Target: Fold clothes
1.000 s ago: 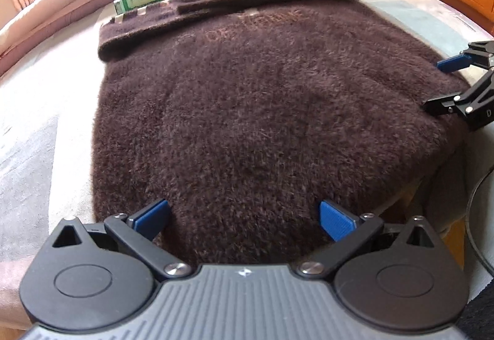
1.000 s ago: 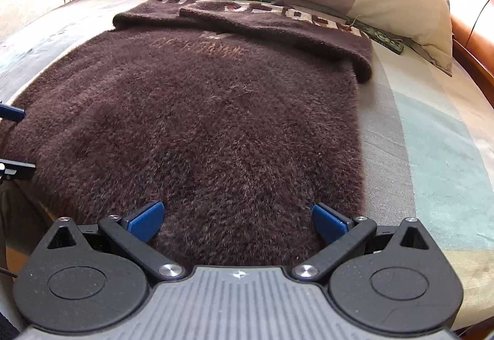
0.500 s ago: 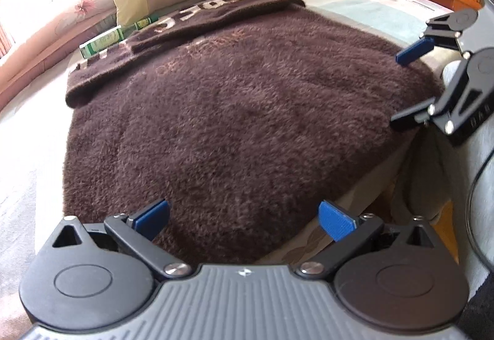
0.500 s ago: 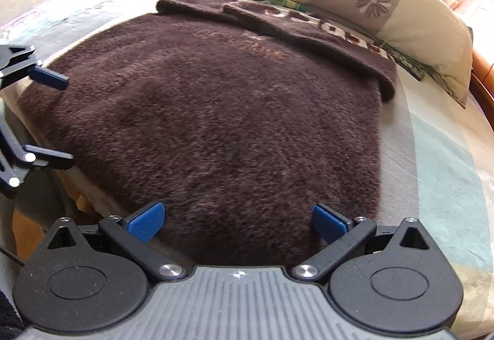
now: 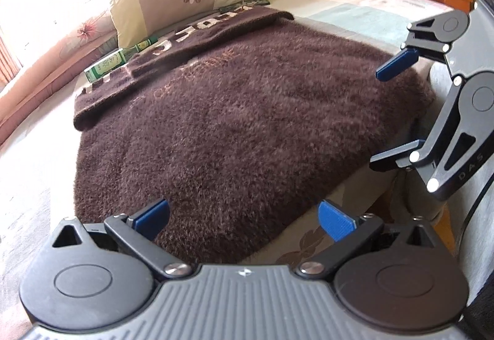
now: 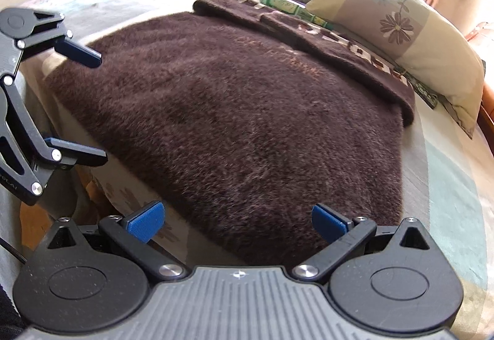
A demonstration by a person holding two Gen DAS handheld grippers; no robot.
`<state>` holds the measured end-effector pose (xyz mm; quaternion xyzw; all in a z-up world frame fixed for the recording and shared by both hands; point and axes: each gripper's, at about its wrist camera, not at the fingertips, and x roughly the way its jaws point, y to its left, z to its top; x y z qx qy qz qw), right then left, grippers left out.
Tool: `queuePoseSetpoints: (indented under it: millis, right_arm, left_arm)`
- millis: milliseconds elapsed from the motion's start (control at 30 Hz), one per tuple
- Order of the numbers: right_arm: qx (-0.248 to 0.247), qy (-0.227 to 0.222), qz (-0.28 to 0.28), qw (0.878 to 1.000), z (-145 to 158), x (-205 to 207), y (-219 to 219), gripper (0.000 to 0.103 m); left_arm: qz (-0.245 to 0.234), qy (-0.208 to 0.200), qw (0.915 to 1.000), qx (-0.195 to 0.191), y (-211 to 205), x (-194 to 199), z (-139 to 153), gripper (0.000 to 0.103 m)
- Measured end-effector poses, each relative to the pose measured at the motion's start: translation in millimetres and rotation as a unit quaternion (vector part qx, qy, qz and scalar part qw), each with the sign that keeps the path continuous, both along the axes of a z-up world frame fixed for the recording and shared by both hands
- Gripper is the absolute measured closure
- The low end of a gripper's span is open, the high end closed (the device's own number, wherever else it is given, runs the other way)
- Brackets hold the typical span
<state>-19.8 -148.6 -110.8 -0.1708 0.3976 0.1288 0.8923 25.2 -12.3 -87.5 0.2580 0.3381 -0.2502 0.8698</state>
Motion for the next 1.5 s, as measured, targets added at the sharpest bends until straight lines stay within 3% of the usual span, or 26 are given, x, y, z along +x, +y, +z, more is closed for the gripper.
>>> queuePoseSetpoints:
  millis: [233,500,767,1000,1167,1400,1500]
  right_arm:
    - [-0.083,-0.005,0.018,0.996,-27,5,20,0.0]
    - [-0.212,-0.089,0.017,0.973,-45,6,36,0.0]
    - [-0.179,-0.16,0.009,0.971,-7,-12,29,0.0]
    - [-0.162,-0.153,0.005,0.975,-4,-12,35,0.0]
    - [-0.157,-0.147,0.013,0.976,-12,-3,43,0.0]
    - [-0.186,-0.143,-0.008,0.972,-12,-4,21,0.0]
    - [-0.191,-0.133,-0.02,0.972,-12,0,7,0.0]
  left_arm:
    - [0.004,0.015,0.9997,0.018,7,3,-9,0.001]
    - [-0.011,0.015,0.9997,0.015,3,6,-16,0.001]
    - [-0.048,-0.035,0.9972,0.046,-12,-2,-21,0.001]
    - [-0.071,-0.111,0.988,0.08,-26,-6,-22,0.001]
    - [-0.088,-0.135,0.9815,0.103,-37,-2,-20,0.001]
    - [-0.093,-0.17,0.9656,0.173,-18,1,-26,0.0]
    - [-0.078,-0.19,0.9543,0.217,-2,7,-28,0.0]
